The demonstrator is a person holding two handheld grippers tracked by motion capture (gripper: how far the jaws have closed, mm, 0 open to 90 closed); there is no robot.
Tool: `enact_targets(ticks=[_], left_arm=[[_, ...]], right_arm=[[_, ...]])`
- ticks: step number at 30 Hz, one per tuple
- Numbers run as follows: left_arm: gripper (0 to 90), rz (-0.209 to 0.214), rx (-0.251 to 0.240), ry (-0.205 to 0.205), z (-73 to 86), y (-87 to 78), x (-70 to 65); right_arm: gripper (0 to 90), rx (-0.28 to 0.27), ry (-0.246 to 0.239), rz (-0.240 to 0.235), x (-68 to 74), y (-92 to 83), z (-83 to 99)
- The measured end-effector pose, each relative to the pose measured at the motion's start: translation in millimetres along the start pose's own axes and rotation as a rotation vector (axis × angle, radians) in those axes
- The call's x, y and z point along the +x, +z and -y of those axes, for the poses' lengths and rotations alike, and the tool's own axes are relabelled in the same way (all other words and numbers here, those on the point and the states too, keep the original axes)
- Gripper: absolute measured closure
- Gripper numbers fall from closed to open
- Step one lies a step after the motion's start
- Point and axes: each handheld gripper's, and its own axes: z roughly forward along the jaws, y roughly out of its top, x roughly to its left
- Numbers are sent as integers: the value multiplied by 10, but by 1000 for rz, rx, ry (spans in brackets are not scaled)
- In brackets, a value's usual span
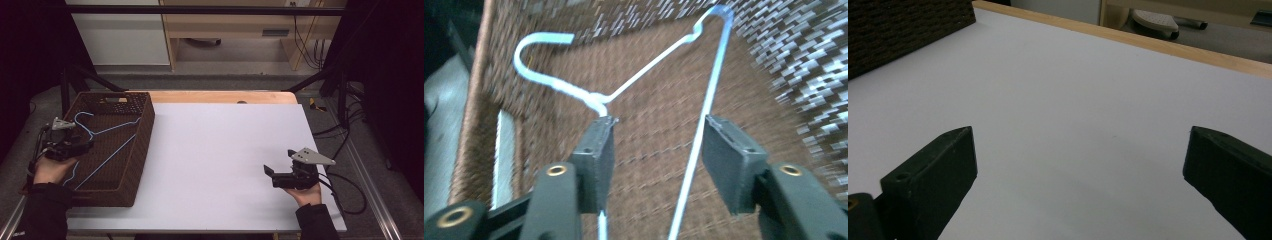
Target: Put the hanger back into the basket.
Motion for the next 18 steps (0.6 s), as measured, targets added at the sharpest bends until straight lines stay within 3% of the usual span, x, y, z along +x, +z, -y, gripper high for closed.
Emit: enact_targets(ticks=[1, 2, 3, 6, 7, 8, 11, 12, 18], left_arm=[[403, 25, -52, -10, 2, -73, -71], [387, 25, -52, -10, 2, -73, -71], [369, 64, -105, -20, 6, -142, -155], [306, 94, -147, -15, 12, -203, -245], [282, 138, -183, -11, 20, -255, -341], [265, 138, -183, -11, 20, -255, -341], [213, 228, -250, -5, 51, -332, -515], [201, 228, -250, -5, 51, -332, -515], [137, 319, -314, 12, 127, -358, -802]], right_arm=[[13, -3, 3, -3, -2, -10, -2], [13, -3, 3, -3, -2, -10, -2], [13, -7, 3, -4, -3, -15, -5], [13, -13, 5, -3, -2, -18, -7], [13, -14, 7, -7, -3, -26, -9], [13, -14, 7, -7, -3, -26, -9], [13, -23, 7, -10, -3, -36, -14], [13, -23, 7, -10, -3, -36, -14], [13, -33, 4, -13, -2, -54, -23]])
